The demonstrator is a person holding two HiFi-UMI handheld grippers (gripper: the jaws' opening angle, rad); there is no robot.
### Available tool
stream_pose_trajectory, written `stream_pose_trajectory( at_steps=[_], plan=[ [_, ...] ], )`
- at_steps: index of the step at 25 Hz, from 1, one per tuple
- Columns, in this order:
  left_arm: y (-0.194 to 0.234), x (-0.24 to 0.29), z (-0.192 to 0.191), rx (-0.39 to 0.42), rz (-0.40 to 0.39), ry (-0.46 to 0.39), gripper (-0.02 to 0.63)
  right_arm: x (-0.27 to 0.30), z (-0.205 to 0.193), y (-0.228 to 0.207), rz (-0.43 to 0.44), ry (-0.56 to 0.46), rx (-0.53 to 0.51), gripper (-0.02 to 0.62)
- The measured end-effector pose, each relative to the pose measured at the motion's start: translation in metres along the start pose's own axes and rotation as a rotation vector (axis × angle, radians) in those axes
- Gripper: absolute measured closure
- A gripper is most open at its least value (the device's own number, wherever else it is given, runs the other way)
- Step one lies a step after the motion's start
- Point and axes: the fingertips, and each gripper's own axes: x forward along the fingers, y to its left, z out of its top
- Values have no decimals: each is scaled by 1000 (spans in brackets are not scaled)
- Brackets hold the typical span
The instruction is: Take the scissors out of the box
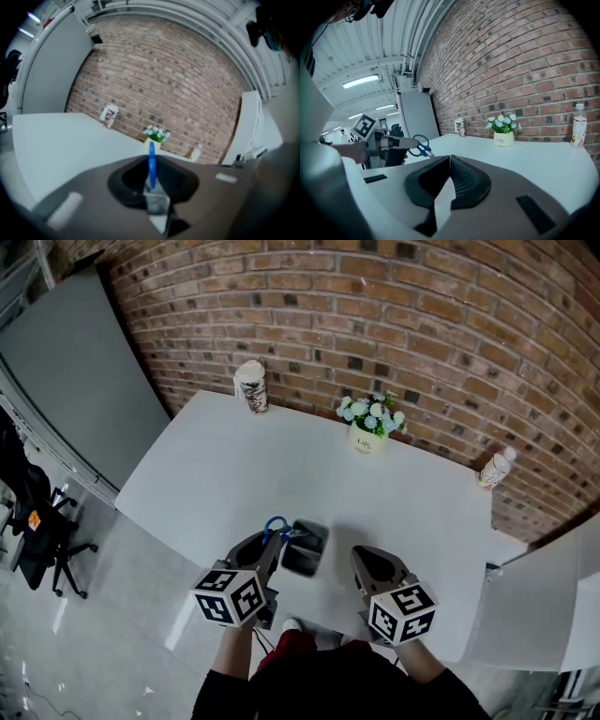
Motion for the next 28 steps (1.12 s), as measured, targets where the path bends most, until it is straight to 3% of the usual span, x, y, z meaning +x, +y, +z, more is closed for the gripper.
stream_pose_trajectory(
  at_steps=[28],
  plan=[
    [-28, -65, 17, 31, 130, -154, 560, -24, 31, 29, 165, -80, -139, 586]
  ],
)
